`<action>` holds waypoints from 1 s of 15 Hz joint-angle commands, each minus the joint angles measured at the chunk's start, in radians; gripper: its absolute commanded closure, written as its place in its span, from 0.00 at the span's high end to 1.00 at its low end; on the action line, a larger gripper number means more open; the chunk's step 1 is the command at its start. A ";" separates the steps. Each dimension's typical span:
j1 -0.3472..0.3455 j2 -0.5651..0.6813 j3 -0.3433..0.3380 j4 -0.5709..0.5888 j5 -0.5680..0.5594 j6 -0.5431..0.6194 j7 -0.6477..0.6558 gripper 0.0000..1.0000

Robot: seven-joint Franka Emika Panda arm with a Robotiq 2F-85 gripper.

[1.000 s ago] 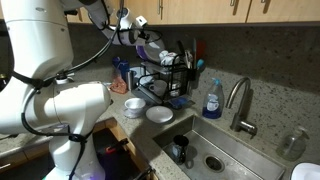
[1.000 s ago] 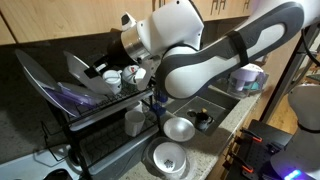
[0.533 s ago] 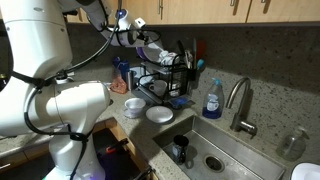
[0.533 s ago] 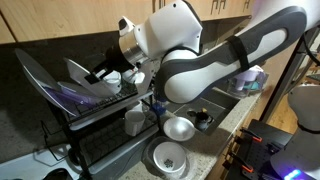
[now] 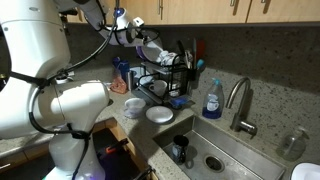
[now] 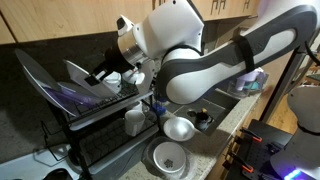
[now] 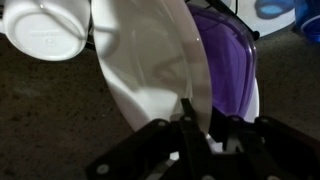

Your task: Put the white bowl on the dish rack on the counter

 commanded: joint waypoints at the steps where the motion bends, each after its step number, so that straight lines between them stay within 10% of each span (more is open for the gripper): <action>1: 0.067 0.001 -0.080 0.020 -0.028 -0.017 0.007 0.04; 15: 0.277 0.008 -0.280 0.000 -0.034 -0.083 -0.002 0.04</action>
